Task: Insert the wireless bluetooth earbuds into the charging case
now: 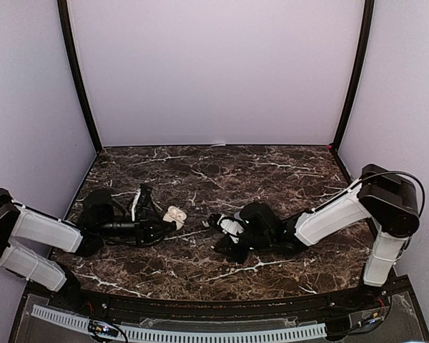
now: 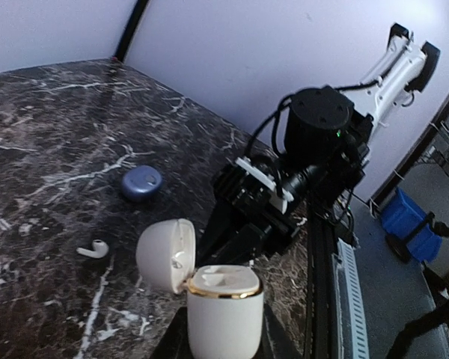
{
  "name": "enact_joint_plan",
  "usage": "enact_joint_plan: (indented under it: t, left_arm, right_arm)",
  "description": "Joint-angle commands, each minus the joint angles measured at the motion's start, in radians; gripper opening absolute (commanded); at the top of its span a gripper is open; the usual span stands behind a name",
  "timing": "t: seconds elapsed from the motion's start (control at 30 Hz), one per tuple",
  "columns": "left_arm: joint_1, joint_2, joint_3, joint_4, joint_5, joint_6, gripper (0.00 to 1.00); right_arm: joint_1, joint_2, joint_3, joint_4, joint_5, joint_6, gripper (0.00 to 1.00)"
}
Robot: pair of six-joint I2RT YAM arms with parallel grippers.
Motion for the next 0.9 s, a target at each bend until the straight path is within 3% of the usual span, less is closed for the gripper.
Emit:
enact_joint_plan:
  t: [0.0, 0.13, 0.27, 0.47, 0.6, 0.87]
  left_arm:
    - [-0.090, 0.057, 0.095, -0.067, 0.128, 0.114, 0.15]
    - [-0.124, 0.060, 0.110, -0.098, 0.143, 0.215, 0.13]
    - [-0.171, 0.062, 0.056, 0.035, 0.121, 0.357, 0.06]
    - [-0.223, 0.076, 0.064, 0.083, 0.026, 0.503, 0.05]
    - [-0.260, 0.113, 0.076, 0.090, 0.017, 0.635, 0.04]
    - [-0.310, 0.170, 0.117, 0.077, -0.053, 0.713, 0.04]
  right_arm:
    - [-0.001, -0.139, -0.037, -0.092, -0.100, 0.038, 0.03]
    - [-0.005, -0.251, -0.066, -0.190, -0.169, 0.077, 0.03]
    - [-0.008, -0.363, -0.073, -0.273, -0.240, 0.137, 0.03]
    - [-0.011, -0.505, -0.107, -0.232, -0.341, 0.311, 0.03]
    - [-0.011, -0.500, -0.065, -0.250, -0.398, 0.395, 0.02]
    - [-0.011, -0.451, -0.041, -0.192, -0.431, 0.526, 0.01]
